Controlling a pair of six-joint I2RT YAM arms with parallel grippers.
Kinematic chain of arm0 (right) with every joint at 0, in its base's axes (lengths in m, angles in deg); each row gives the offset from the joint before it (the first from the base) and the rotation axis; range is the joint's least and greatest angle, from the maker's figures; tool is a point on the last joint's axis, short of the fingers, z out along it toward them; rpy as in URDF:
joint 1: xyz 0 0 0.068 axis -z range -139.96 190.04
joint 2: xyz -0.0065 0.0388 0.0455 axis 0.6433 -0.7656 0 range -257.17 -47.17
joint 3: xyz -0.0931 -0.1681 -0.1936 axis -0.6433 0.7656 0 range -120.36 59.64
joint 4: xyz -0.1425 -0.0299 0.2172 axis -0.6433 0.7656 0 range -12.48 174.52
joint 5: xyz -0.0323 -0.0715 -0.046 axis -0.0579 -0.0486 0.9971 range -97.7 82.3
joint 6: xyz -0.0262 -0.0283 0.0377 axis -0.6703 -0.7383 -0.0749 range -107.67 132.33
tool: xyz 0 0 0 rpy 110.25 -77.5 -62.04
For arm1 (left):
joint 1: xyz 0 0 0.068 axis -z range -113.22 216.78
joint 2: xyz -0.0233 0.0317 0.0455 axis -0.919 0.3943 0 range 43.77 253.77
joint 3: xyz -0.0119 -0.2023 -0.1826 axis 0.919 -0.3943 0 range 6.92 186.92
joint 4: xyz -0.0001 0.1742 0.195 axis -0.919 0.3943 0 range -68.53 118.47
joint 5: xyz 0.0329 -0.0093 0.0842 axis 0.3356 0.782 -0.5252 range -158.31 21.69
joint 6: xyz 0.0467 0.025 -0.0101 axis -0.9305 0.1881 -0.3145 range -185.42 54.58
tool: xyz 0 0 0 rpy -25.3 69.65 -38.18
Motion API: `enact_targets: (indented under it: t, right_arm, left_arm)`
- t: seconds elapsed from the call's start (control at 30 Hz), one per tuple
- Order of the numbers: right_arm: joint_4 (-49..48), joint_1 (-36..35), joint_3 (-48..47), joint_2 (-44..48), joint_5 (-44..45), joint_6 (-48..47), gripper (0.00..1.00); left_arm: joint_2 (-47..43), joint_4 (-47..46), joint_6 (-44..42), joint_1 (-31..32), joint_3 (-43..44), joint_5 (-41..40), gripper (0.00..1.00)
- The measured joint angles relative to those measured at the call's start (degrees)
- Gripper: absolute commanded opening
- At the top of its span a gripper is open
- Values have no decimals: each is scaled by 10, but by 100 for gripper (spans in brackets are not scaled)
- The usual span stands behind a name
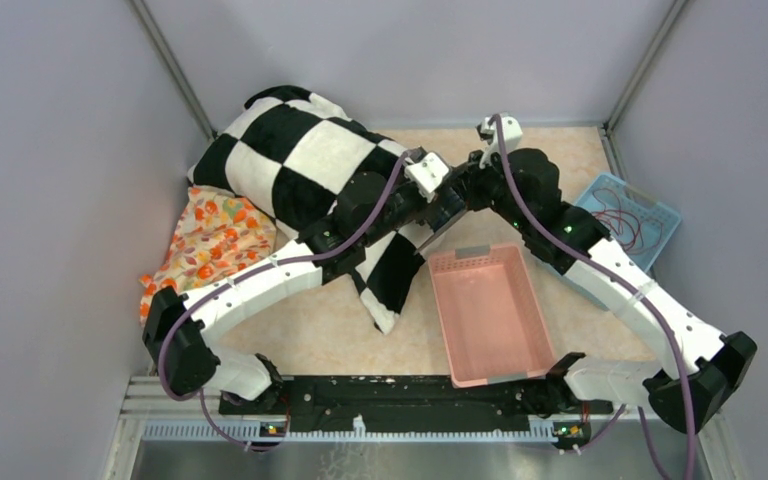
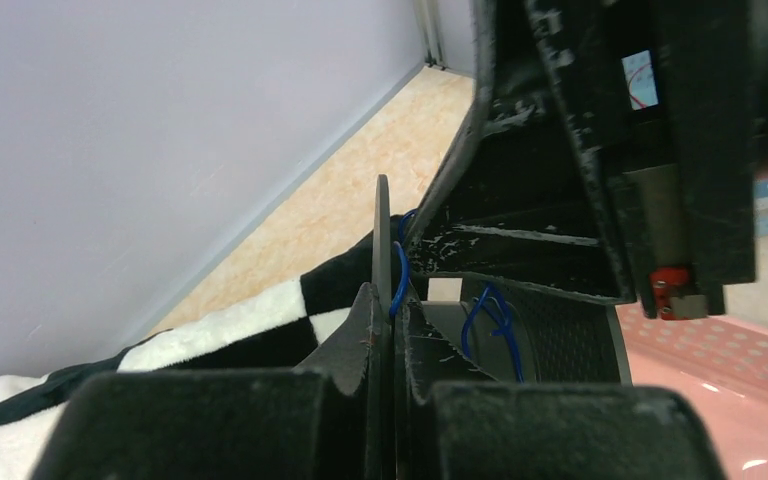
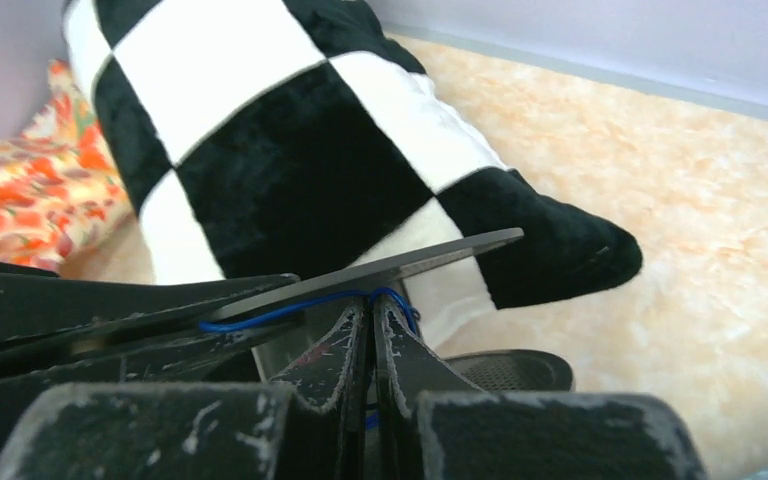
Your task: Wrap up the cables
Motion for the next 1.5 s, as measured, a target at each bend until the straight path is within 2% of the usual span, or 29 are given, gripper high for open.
enact_targets:
  t: [0.23, 0.43, 0.53, 0.6, 0.67, 0.73, 0.93, 1.13, 1.23, 1.37, 1.5]
  right_arm:
    - [52, 0, -14, -23, 10, -65, 15]
    - [66, 5, -14, -23, 4, -79, 20]
    - [66, 7, -13, -23, 6, -80, 27]
    - [66, 10, -13, -23, 7, -80, 26]
    - [67, 18, -13, -23, 0, -83, 16]
    - [70, 33, -13, -23, -20, -87, 13]
    - [92, 81, -13, -23, -110, -118, 14]
    - [122, 90, -13, -24, -174, -139, 17]
    - [126, 94, -13, -23, -195, -136, 25]
    - [126, 108, -17, -9, -222, -115, 47]
    - [122, 126, -33, 31, -229, -95, 55]
  left_arm:
    - [0, 29, -19, 4, 6, 12, 0]
    - [0, 37, -27, 5, 6, 24, 0]
    - [0, 40, -27, 5, 7, 26, 0]
    - [0, 41, -28, 5, 8, 26, 0]
    - [0, 43, -28, 5, 9, 31, 0]
    - [0, 54, -31, 5, 16, 39, 0]
    - [0, 111, -46, 4, 45, 69, 0]
    - [-7, 148, -56, 4, 54, 87, 0]
    - [-12, 153, -55, 4, 54, 87, 0]
    - [-19, 147, -55, 5, 54, 89, 0]
    - [-26, 136, -55, 0, 54, 61, 0]
